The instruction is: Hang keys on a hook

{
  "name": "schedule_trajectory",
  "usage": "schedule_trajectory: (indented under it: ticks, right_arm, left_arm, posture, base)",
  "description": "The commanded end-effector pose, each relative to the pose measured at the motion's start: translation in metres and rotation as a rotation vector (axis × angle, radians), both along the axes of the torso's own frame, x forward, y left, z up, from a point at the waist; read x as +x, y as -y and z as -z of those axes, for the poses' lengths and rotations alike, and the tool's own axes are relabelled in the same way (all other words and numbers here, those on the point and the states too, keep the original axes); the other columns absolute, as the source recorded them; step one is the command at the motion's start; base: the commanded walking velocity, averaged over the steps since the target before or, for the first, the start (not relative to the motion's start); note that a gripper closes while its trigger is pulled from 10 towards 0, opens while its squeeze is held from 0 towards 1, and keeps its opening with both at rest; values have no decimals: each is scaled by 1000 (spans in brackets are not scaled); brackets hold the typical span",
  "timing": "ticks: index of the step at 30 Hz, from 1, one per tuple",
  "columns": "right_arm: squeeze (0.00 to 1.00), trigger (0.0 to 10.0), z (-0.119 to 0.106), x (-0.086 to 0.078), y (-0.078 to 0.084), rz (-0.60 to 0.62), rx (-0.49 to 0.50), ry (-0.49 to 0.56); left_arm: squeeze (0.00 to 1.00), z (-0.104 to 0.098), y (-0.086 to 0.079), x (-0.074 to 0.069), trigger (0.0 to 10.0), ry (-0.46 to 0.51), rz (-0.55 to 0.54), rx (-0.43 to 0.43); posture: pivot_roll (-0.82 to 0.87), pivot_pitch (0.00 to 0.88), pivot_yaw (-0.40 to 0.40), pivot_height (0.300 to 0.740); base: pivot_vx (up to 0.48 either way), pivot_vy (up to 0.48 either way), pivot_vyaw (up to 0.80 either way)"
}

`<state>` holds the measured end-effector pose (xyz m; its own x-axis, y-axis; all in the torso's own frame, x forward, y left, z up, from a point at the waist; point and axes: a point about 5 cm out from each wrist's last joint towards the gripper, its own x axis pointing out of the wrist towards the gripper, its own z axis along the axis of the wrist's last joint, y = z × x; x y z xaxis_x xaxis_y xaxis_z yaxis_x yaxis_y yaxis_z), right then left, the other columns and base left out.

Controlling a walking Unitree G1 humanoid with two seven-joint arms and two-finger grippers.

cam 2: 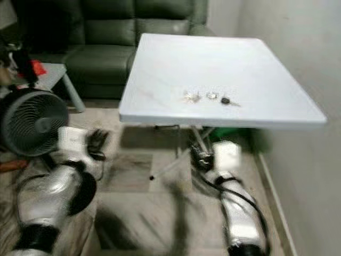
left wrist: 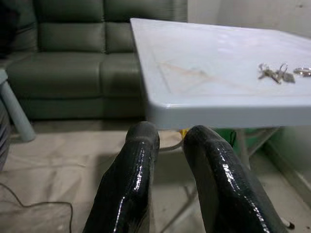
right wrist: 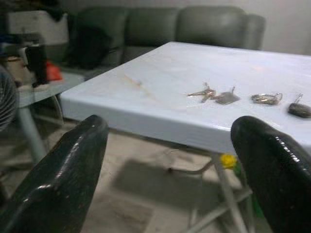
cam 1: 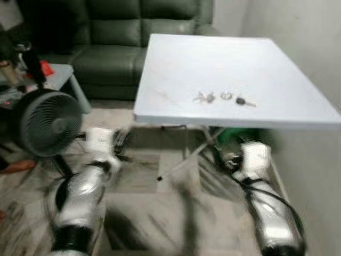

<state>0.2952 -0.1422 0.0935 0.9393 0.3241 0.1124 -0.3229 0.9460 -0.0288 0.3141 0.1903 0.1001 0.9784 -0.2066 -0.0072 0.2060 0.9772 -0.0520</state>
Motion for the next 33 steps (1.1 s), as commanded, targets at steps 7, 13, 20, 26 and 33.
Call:
schedule_trajectory:
  ticks: [7, 13, 20, 26, 33]
  right_arm:
    - [0, 10000, 2, -3, 16, 26, -8, -8]
    - [0, 10000, 2, -4, 14, 12, -16, -10]
    - [0, 10000, 2, -5, 13, -2, -25, -11]
    - [0, 10000, 2, -5, 9, -34, -86, -5]
    - [0, 10000, 3, -5, 10, -30, -78, -11]
  left_arm:
    - [0, -3, 17, 3, 10000, 11, 55, -9]
    - [0, -2, 18, 3, 10000, 10, 56, -10]
    - [0, -2, 19, 1, 10000, 8, 55, -10]
    - [0, -1, 19, 1, 10000, 6, 53, -13]
    - [0, 0, 20, 0, 10000, 5, 53, -16]
  posture:
    - [-77, 0, -12, 740]
    - [-73, 0, -17, 740]
    - [-70, 0, -23, 740]
    - [-69, 0, -25, 740]
    - [-70, 0, -31, 740]
  base:
    - [322, 0, 0]
    - [322, 0, 0]
    - [321, 0, 0]
    - [311, 0, 267]
    - [295, 0, 800]
